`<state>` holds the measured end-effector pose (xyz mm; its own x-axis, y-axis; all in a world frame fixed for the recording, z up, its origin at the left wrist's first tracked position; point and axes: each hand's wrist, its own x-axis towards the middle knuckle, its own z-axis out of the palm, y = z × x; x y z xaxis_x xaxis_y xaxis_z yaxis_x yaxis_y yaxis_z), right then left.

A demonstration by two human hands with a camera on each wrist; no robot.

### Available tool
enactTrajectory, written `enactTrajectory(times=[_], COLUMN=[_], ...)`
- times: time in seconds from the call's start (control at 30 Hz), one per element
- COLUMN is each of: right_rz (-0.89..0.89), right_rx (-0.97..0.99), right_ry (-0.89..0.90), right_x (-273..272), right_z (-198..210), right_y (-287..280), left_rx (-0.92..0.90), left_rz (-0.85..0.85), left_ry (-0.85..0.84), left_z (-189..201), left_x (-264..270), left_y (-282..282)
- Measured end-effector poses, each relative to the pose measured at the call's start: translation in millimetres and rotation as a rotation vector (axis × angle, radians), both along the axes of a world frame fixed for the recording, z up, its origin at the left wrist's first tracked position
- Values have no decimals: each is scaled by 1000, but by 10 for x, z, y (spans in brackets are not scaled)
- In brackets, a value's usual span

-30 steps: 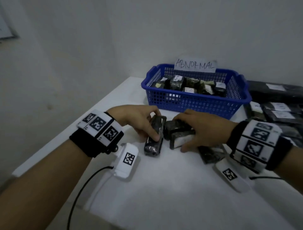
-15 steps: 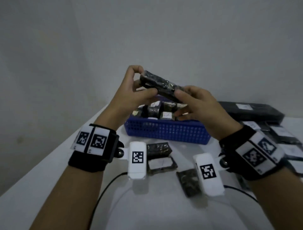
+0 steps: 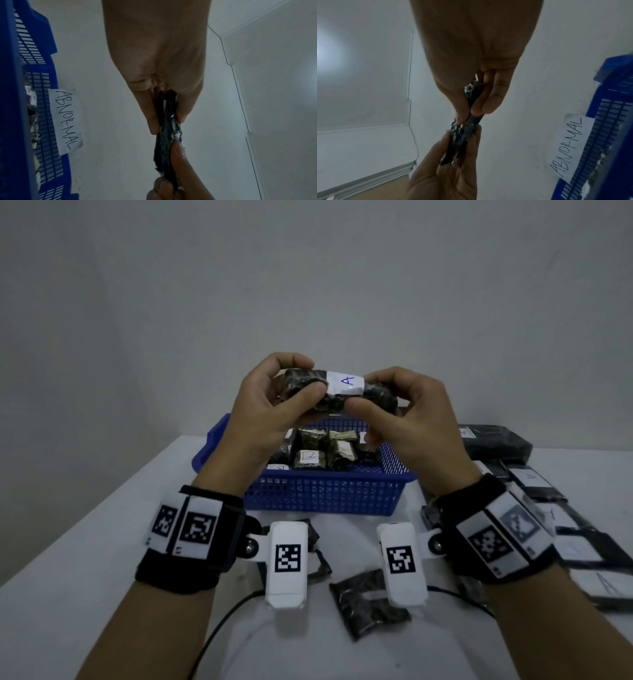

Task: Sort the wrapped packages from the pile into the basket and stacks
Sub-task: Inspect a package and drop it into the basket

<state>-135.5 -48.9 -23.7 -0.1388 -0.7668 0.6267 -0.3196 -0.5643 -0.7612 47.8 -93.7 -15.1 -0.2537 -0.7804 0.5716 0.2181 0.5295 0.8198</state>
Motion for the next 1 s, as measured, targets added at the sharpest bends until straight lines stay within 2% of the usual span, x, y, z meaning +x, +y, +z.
enactTrajectory(times=[0.2, 0.37, 0.63, 0.77, 0.9, 1.0], right_rz=[38, 107, 83, -21, 41, 125], right_rx=[-6, 162, 106, 14, 29, 67], right_ry=[112, -62, -50, -17, 9, -54], right_x=[-107, -104, -94, -58, -77, -68], right_z=[68, 87, 51, -8, -13, -8], right_y=[38, 86, 47, -3, 4, 9], left_rx=[36, -25, -200, -186, -75, -58], left_rz=[-55, -104, 36, 81, 22, 15], left_ry=[-112, -128, -184, -198, -220, -209], left_z=[14, 7, 44, 32, 12, 5], left_x=[16, 15, -4, -36, -16, -24], left_y=[-26, -28, 12, 2, -8, -35])
